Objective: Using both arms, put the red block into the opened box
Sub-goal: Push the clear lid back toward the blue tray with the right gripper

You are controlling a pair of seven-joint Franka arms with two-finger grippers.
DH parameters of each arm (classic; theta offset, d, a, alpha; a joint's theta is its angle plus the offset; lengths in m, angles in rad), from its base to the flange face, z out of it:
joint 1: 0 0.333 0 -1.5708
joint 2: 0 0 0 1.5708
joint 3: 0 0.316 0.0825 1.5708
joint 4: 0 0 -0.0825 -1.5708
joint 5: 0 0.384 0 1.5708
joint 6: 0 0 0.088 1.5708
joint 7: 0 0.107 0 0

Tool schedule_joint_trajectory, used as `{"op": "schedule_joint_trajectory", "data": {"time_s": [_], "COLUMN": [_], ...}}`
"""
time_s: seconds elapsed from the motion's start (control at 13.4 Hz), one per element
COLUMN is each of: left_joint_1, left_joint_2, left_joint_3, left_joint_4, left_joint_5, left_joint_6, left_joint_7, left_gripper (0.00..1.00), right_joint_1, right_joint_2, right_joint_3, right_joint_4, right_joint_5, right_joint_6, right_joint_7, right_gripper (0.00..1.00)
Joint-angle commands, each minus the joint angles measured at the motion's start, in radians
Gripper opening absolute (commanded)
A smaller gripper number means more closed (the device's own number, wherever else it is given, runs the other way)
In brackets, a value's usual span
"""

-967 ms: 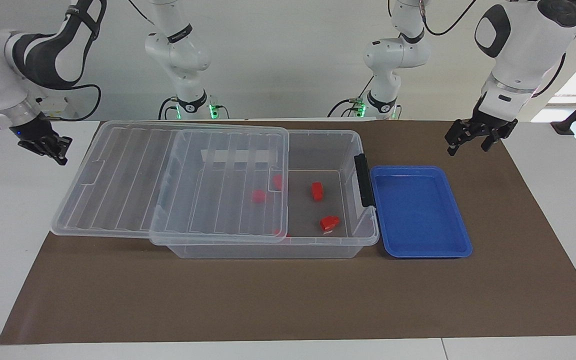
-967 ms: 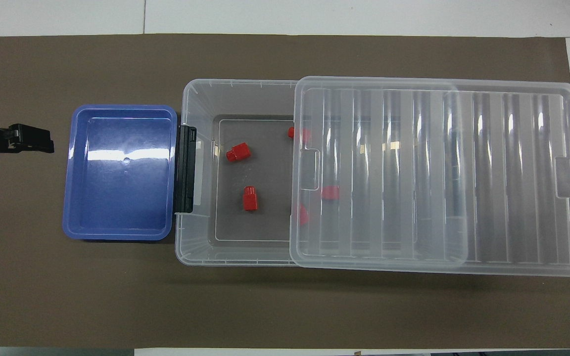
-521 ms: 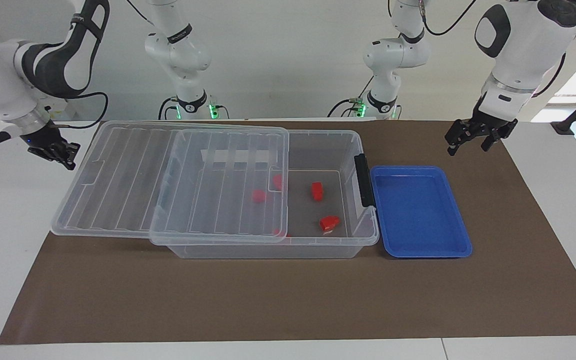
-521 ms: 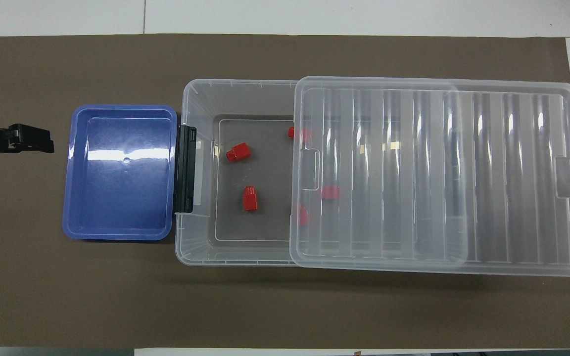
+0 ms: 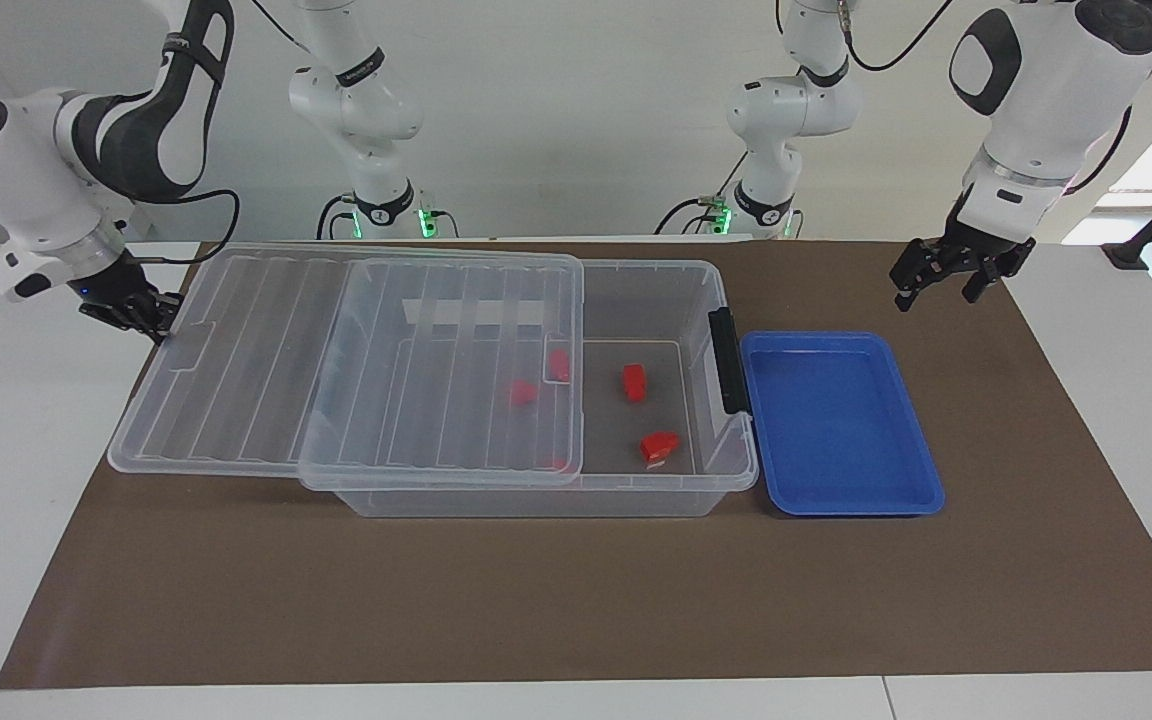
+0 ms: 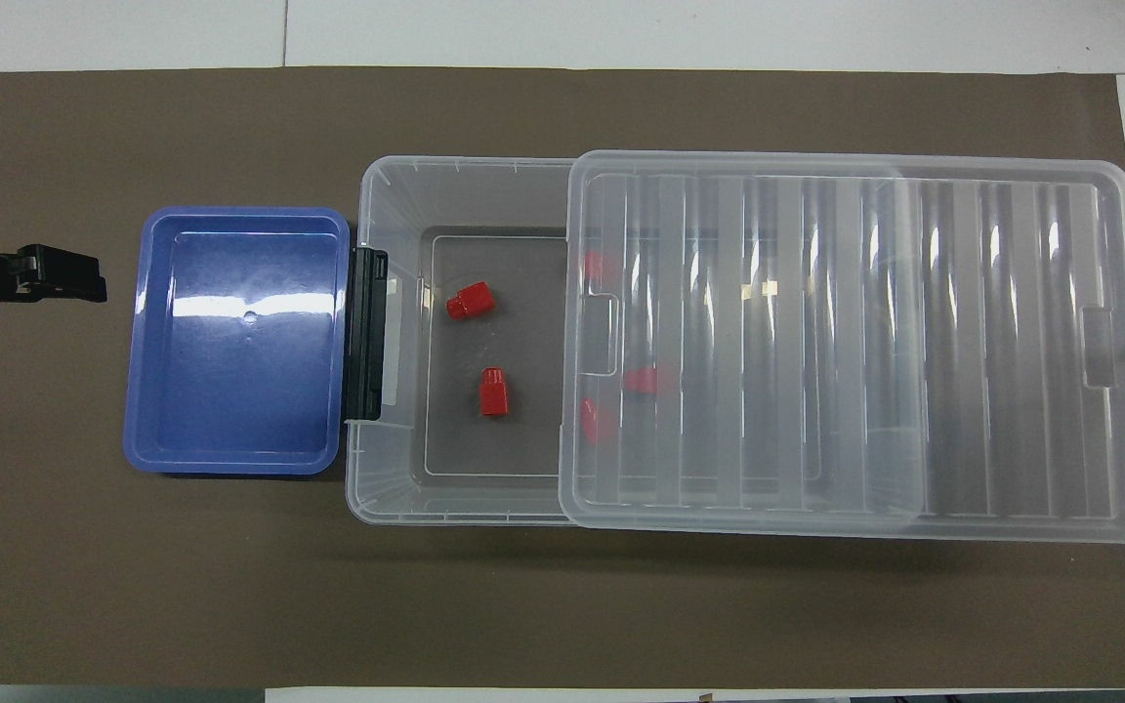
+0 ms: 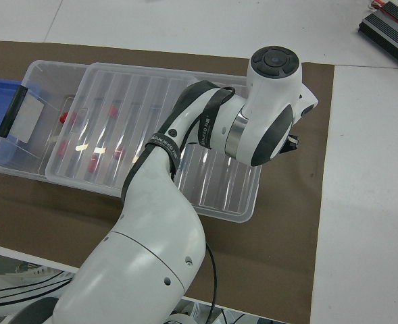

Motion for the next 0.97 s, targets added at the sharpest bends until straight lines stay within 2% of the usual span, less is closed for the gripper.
{"op": "schedule_joint_trajectory", "data": {"time_s": [0.0, 0.52, 0.89], "left_joint_1": [0.010, 0.010, 0.010], "left_joint_2": [-0.015, -0.015, -0.015], "left_joint_3": [-0.002, -0.002, -0.002], "left_joint_4": [-0.003, -0.003, -0.003], "left_joint_5": [-0.015, -0.015, -0.015], "left_joint_6": [-0.016, -0.016, -0.016], "left_joint_7": [0.008, 0.008, 0.008], "left_gripper": [1.00, 1.00, 1.00], "right_joint_1": [0.023, 0.089, 0.184], "right_joint_2": [-0.023, -0.022, -0.020], "right_joint_3": [0.004, 0.006, 0.006], "right_joint_4": [-0.032, -0.032, -0.035], "right_joint_5": [0.007, 0.039, 0.042], "right_joint_6": [0.024, 0.025, 0.052], "right_joint_7": [0.047, 0.108, 0.199], "right_gripper": [0.00, 0.00, 0.00]}}
